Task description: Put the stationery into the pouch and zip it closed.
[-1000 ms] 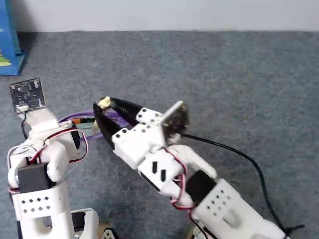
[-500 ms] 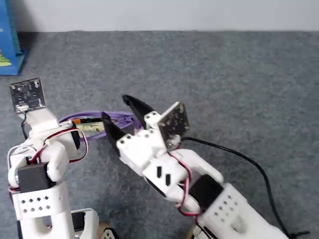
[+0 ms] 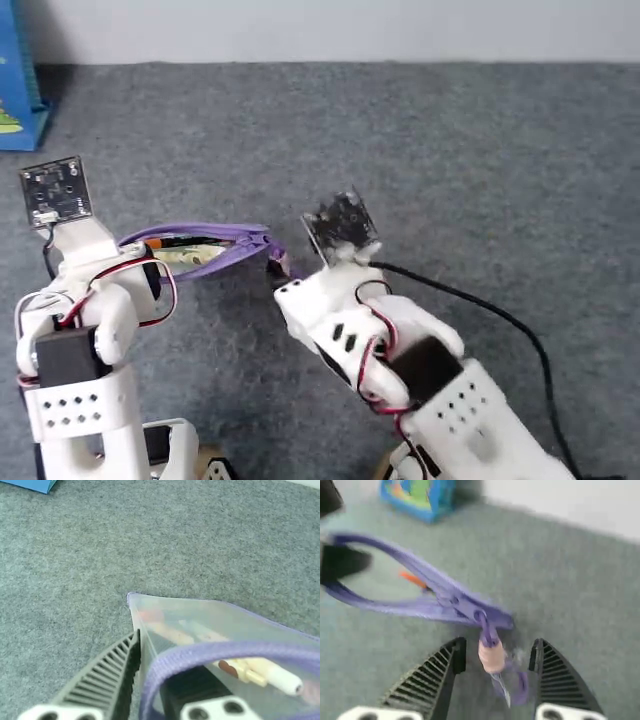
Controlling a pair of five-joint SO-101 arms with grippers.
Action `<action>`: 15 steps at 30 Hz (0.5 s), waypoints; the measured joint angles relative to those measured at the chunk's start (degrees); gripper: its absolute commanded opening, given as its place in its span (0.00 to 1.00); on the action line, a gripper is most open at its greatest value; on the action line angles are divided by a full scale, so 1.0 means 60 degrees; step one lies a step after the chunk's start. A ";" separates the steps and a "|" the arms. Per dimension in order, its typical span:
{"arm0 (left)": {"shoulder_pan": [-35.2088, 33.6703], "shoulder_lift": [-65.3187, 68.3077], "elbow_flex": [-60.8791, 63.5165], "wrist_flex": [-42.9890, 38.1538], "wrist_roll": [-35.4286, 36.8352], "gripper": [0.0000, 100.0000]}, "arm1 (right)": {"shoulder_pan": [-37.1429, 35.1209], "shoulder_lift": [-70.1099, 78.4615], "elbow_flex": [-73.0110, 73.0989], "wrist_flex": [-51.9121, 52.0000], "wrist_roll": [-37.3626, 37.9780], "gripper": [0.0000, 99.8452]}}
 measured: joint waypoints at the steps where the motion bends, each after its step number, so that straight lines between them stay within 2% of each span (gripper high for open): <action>1: 0.0000 0.0000 0.0000 0.0000 0.0000 0.01 | 0.0015 0.0249 -0.0029 -0.0117 0.0000 0.20; 12: 0.0000 0.0000 0.0000 0.0000 0.0000 0.01 | 0.0322 0.3018 -0.0015 -0.1407 0.0000 0.19; 15: 0.0000 0.0000 0.0000 0.0000 0.0000 0.01 | 0.0557 0.3048 -0.0015 -0.1421 0.0000 0.12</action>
